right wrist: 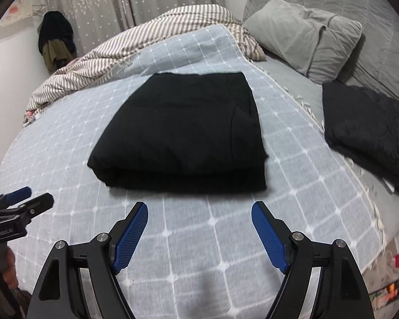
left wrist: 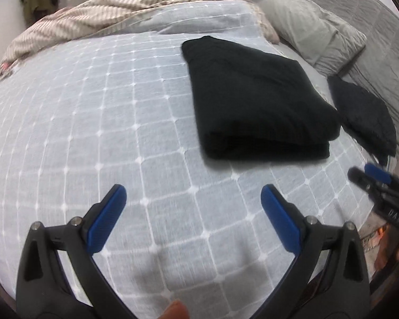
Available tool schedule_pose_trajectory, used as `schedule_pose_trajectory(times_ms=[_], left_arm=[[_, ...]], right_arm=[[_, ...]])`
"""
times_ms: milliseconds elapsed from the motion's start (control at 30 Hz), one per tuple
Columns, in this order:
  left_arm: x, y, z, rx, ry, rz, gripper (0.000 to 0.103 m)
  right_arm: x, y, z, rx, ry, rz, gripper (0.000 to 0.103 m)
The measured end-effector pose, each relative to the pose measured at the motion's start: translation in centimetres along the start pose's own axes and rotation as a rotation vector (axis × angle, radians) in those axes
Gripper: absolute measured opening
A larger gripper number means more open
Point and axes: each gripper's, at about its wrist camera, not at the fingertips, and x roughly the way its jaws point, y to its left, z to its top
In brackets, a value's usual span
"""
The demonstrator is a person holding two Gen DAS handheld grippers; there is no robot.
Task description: Fold large clothes
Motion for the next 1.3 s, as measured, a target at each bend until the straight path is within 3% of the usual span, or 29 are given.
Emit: schedule_pose_trajectory(times_ms=[233, 467, 1300], left_arm=[[0.3, -1.1, -2.0, -0.029, 0.027, 0.014, 0.101], [-0.1, -2.3, -2.4, -0.005, 0.011, 0.035, 0.101], [0.2, -3.2, -2.8, 0.005, 0.026, 0.002, 0.101]], right_arm=[[0.3, 1.0, -1.7, -0.041, 0.024, -0.081, 0.082], [0.0, 1.9, -1.9, -0.058, 0.016, -0.06, 0.083], [0.4, 2.1, -2.1, -0.054, 0.025, -0.055, 0.083]])
